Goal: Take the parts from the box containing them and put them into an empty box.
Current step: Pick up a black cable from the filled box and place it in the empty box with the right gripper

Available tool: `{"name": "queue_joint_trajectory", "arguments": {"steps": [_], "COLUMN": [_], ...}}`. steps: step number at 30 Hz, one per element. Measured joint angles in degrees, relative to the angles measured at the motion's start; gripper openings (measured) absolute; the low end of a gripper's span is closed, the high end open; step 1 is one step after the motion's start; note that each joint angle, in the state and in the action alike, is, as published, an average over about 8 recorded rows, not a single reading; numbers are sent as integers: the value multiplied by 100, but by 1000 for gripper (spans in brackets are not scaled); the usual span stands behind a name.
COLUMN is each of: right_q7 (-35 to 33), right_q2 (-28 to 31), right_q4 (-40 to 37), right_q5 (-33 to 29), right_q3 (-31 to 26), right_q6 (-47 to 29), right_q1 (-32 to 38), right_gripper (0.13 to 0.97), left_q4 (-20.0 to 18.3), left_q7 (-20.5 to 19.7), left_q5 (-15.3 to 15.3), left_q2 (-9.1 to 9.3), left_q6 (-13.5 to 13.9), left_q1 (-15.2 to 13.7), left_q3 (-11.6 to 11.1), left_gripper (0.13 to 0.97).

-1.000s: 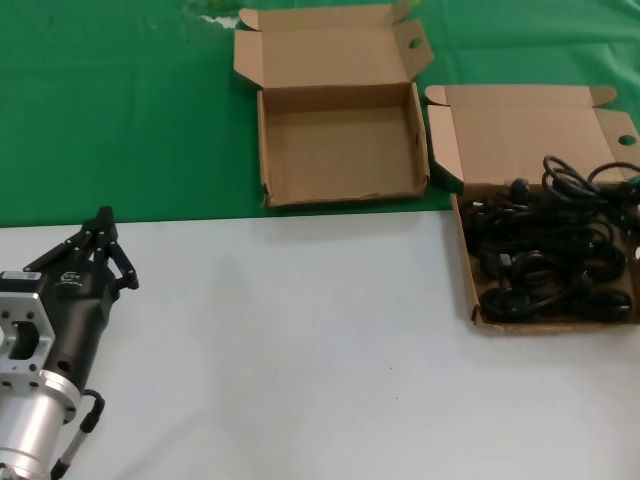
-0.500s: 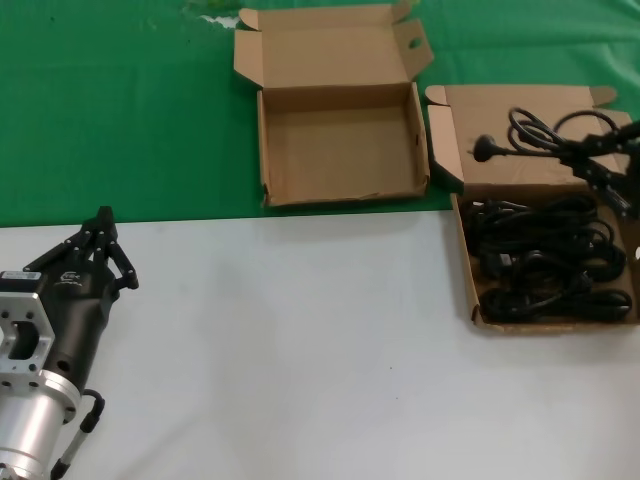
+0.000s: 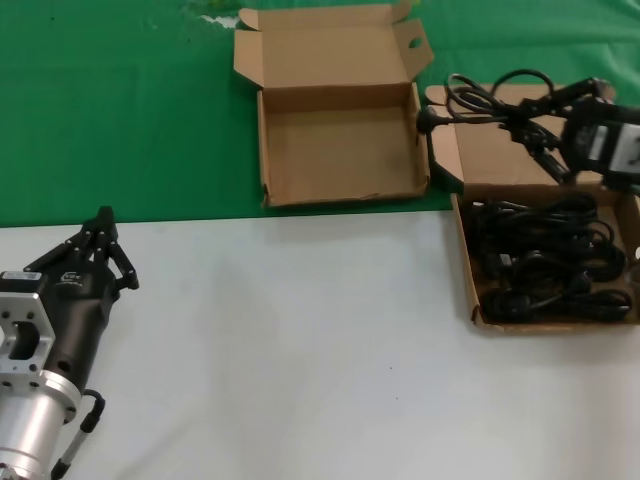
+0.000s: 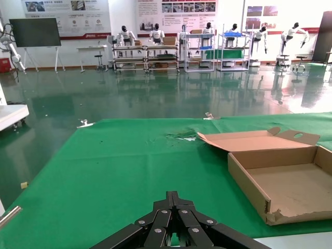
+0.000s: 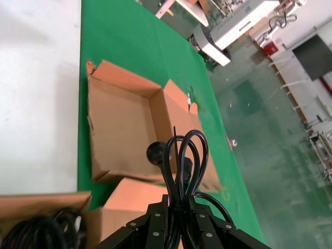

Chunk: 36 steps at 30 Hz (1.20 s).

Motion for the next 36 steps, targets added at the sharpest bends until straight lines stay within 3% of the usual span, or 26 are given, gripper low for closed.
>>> {"name": "queue_joint_trajectory", "arguments": {"steps": [21,29,36], "right_q7": [-1002,-1708,-2657], "right_q2": [-1307,-1877,-2403], "right_q4": [-1114,-2040,-3307], "right_q5": [53,176,379], "right_q3": [-282,-238,-19], "right_q6": [158,175,177], "right_q1": [629,989,1480], "right_gripper": [197,197,197], "left_q4": [0,0,0], "left_q7": [0,0,0], "left_q5": [0,0,0], "left_q2": [0,0,0], "left_q6": [0,0,0], "left_q1": [0,0,0], "left_q3": [0,0,0], "left_gripper": [139,139,139]}}
